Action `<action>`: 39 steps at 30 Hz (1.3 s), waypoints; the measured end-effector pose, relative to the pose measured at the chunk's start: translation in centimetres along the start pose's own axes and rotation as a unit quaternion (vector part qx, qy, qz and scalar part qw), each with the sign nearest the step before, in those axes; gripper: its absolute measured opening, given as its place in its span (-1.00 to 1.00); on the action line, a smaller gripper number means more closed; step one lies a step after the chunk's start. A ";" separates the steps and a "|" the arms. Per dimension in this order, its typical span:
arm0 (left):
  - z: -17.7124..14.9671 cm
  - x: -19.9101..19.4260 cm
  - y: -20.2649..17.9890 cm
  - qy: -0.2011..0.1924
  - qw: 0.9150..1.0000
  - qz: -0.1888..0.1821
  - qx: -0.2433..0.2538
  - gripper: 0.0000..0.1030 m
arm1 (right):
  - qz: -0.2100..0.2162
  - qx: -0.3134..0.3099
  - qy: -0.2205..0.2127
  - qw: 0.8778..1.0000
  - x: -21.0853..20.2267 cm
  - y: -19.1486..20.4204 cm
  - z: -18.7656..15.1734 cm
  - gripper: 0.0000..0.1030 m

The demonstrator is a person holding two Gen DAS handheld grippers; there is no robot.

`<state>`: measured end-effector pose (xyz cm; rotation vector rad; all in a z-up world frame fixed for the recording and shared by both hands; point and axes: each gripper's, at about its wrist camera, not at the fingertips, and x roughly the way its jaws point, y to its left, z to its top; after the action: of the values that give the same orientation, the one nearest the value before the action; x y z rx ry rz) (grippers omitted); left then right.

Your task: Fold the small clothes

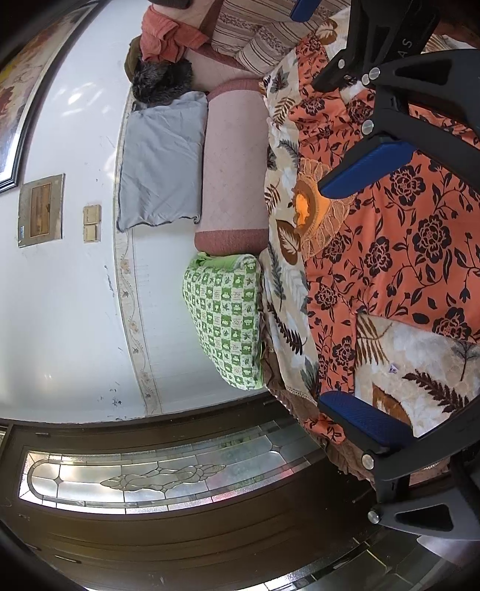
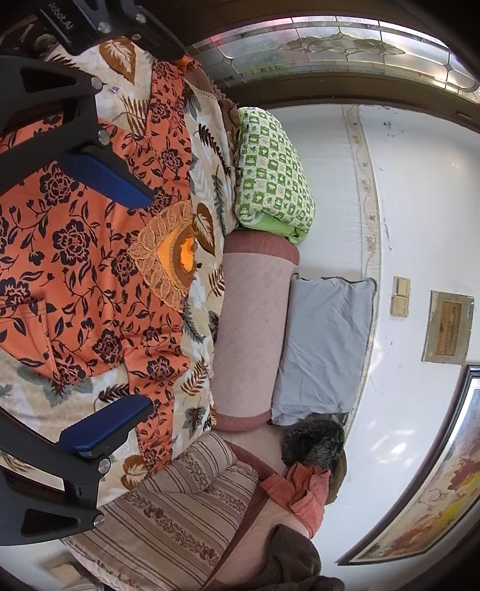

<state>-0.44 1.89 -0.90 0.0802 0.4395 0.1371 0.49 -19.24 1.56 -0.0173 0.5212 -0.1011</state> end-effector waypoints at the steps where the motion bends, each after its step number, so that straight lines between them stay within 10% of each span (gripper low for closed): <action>1: -0.1 0.1 0.0 0.001 1.000 0.000 0.000 1.00 | 0.001 0.000 0.002 1.000 0.2 0.1 -0.2 0.99; 39: -1.7 2.3 -0.2 0.035 0.999 0.000 0.003 1.00 | 0.017 -0.004 0.039 0.999 2.2 1.6 -2.5 0.99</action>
<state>0.90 2.09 -3.39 0.0816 0.5099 0.1381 1.28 -17.86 -1.73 -0.0125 0.6006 -0.0669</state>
